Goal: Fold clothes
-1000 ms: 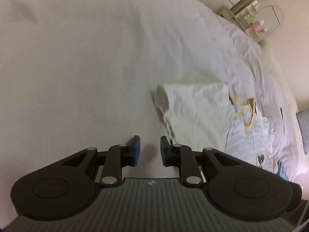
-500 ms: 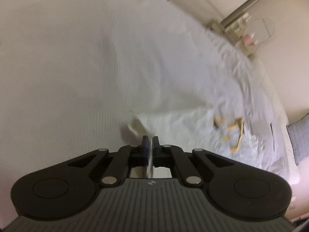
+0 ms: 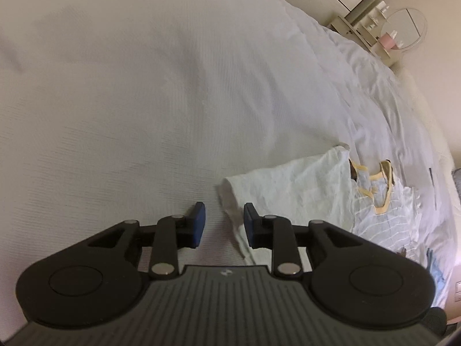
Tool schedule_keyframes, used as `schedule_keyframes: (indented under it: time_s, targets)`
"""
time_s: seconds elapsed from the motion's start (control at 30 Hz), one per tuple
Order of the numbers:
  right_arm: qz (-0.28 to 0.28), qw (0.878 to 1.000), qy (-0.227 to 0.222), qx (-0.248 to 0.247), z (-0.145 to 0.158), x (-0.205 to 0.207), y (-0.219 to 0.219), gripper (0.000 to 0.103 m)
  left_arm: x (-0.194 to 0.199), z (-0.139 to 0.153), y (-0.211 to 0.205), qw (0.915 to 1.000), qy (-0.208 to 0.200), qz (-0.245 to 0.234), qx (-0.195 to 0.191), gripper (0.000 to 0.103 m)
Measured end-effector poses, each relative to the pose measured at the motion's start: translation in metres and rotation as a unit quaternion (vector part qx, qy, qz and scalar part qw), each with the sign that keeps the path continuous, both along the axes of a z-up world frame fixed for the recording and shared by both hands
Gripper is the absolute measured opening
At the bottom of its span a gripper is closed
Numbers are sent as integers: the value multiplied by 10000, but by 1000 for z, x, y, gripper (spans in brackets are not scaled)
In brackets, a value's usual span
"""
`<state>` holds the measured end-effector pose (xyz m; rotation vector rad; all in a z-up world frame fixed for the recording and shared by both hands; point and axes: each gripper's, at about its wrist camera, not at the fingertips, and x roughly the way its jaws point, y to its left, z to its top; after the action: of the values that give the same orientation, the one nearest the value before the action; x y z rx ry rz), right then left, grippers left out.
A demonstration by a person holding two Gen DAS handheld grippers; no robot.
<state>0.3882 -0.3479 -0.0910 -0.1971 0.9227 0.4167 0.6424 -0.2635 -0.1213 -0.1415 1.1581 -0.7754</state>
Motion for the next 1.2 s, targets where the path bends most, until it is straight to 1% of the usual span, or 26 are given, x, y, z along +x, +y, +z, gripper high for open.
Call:
schedule_keyframes:
  time_s: [0.07, 0.1, 0.17, 0.2, 0.27, 0.3, 0.37, 0.4, 0.43, 0.5, 0.63, 0.67, 0.73, 0.77, 0.83, 0.9, 1.0, 1.03, 1.07, 1.13, 1.2]
  targets:
    - [-221, 9997, 49, 51, -3, 2, -2, 34, 3, -6, -6, 10000, 37, -27, -69, 22]
    - [-343, 9994, 70, 71, -5, 5, -4, 34, 4, -7, -9, 10000, 11, -54, -83, 16]
    - [-499, 9987, 130, 44, -10, 11, -8, 34, 6, -2, -11, 9996, -241, -70, -105, 0]
    - [-562, 9983, 154, 7, -13, 13, -10, 33, 7, 2, -12, 9992, -376, -77, -119, 0]
    - [-692, 9973, 222, 63, -17, 18, -13, 18, 8, 14, -13, 9974, -676, -81, -247, 0]
    - [-728, 9970, 208, 131, -19, 20, -13, 16, 9, 18, -13, 9967, -764, -96, -273, 0]
    - [-698, 9971, 26, 312, -22, 23, -12, 16, 12, 16, -18, 9965, -795, -223, -126, 0]
    - [-672, 9970, 9, 396, -24, 27, -11, 22, 14, 15, -20, 9964, -803, -279, -49, 0]
    - [-639, 9970, 38, 425, -26, 31, -9, 31, 15, 12, -22, 9967, -764, -277, 47, 0]
    - [-602, 9972, 100, 444, -28, 33, -7, 42, 15, 10, -19, 9968, -766, -123, 188, 2]
    - [-764, 9948, 158, 659, -21, 17, -10, 42, 4, 23, 2, 9943, -1015, 249, 191, 2]
    - [-843, 9936, 191, 724, -18, 10, -12, 42, -2, 28, 6, 9933, -1105, 275, 183, 2]
    - [-1030, 9910, 269, 816, -14, -7, -16, 42, -19, 38, 13, 9938, -1099, 189, -23, 2]
    - [-1144, 9894, 297, 838, -11, -15, -18, 42, -28, 42, 16, 9939, -1090, 117, -119, 2]
    - [-1386, 9857, 363, 884, -5, -34, -22, 42, -53, 43, 11, 9941, -988, -381, -219, 2]
    - [-1695, 9793, 552, 963, -4, -52, -27, 42, -79, 39, 3, 9918, -851, -918, -256, 3]
    - [-2041, 9698, 803, 1063, -8, -71, -33, 43, -110, 20, -8, 9856, -736, -1518, 70, 4]
    - [-2127, 9671, 856, 1100, -9, -77, -35, 43, -114, 13, -8, 9845, -751, -1562, 262, 6]
    - [-2202, 9645, 892, 1150, -8, -83, -37, 44, -118, 6, -7, 9833, -762, -1593, 435, 5]
    - [-2288, 9619, 923, 1173, -6, -92, -39, 46, -117, -1, 4, 9869, -653, -1400, 475, 4]
    - [-2346, 9600, 952, 1198, -2, -100, -39, 48, -117, 5, 13, 9884, -713, -1219, 559, 4]
